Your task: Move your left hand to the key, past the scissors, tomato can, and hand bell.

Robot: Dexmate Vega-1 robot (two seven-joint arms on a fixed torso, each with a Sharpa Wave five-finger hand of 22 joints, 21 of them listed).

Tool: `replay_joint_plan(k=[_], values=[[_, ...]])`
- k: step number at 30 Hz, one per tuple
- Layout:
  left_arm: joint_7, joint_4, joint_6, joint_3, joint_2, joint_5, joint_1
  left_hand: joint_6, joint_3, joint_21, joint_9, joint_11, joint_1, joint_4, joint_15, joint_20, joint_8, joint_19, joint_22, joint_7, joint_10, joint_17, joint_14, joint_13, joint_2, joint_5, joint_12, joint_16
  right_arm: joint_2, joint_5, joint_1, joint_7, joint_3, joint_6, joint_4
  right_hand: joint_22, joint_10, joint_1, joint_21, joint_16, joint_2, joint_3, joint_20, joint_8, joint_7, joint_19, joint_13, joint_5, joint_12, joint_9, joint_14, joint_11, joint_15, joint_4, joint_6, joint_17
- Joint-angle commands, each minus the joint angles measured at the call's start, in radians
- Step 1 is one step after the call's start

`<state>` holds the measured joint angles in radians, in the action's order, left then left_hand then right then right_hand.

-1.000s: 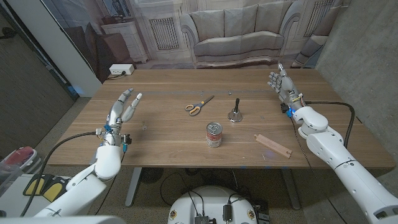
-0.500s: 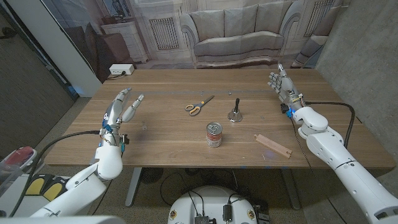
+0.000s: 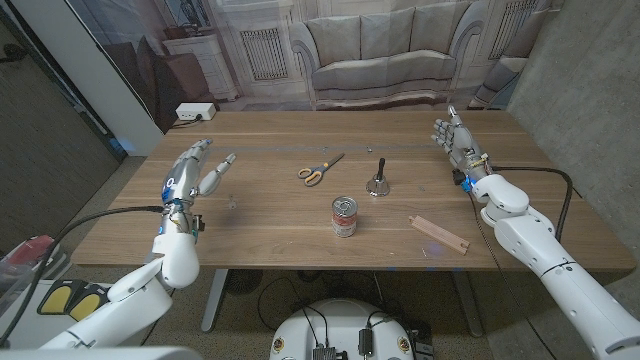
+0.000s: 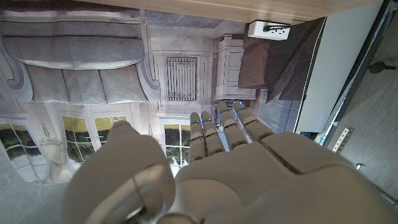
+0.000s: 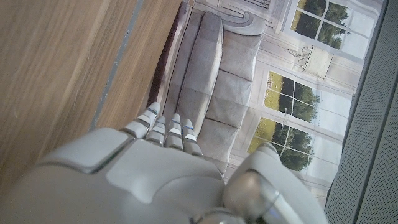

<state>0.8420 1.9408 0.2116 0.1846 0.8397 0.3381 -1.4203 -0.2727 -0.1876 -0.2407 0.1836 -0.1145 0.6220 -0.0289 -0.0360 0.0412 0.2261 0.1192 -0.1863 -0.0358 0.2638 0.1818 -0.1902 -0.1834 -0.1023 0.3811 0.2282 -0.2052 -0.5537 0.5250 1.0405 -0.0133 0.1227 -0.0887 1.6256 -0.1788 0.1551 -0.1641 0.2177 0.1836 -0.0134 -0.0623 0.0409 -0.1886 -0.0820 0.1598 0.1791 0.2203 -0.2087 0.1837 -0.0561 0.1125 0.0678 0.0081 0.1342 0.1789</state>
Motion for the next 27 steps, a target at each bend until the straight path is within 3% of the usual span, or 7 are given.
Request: replay_joint_plan(k=[1, 15, 27], values=[[-0.004, 0.058, 0.163, 0.032, 0.046, 0.065, 0.003, -0.006, -0.004, 0.004, 0.004, 0.003, 0.013, 0.007, -0.051, 0.029, 0.004, 0.002, 0.000, -0.003, 0.008, 0.002, -0.008, -0.006, 0.001, 0.008, -0.006, 0.001, -0.006, 0.006, 0.024, -0.009, -0.012, 0.009, 0.017, -0.003, 0.007, -0.001, -0.002, 0.002, -0.003, 0.003, -0.003, -0.006, 0.000, 0.008, 0.005, -0.001, -0.004, 0.002, -0.007, -0.001, 0.004, 0.001, 0.005, 0.002], [-0.037, 0.102, 0.359, 0.086, 0.090, 0.130, 0.028, -0.010, -0.004, 0.008, 0.005, 0.002, 0.022, 0.010, -0.052, 0.029, 0.002, -0.003, 0.000, -0.005, 0.011, 0.002, -0.008, -0.006, 0.001, 0.015, -0.009, 0.004, -0.004, 0.009, 0.039, -0.014, -0.022, 0.006, 0.023, -0.003, 0.009, 0.000, -0.003, 0.002, -0.004, 0.005, -0.004, -0.005, 0.000, 0.009, 0.005, -0.001, -0.004, 0.002, -0.008, 0.000, 0.004, 0.001, 0.005, 0.002], [-0.114, 0.128, 0.463, 0.125, 0.126, 0.114, 0.069, 0.005, -0.004, 0.015, 0.005, 0.005, 0.029, 0.013, -0.049, 0.028, -0.008, -0.014, -0.001, -0.003, 0.001, 0.002, 0.003, -0.006, -0.002, 0.021, -0.017, 0.011, 0.002, 0.012, 0.046, -0.016, -0.026, -0.002, 0.019, -0.003, 0.011, 0.000, -0.005, 0.002, -0.006, 0.006, -0.004, -0.005, 0.000, 0.010, 0.005, -0.001, -0.004, 0.002, -0.009, -0.001, 0.004, 0.001, 0.004, 0.002]])
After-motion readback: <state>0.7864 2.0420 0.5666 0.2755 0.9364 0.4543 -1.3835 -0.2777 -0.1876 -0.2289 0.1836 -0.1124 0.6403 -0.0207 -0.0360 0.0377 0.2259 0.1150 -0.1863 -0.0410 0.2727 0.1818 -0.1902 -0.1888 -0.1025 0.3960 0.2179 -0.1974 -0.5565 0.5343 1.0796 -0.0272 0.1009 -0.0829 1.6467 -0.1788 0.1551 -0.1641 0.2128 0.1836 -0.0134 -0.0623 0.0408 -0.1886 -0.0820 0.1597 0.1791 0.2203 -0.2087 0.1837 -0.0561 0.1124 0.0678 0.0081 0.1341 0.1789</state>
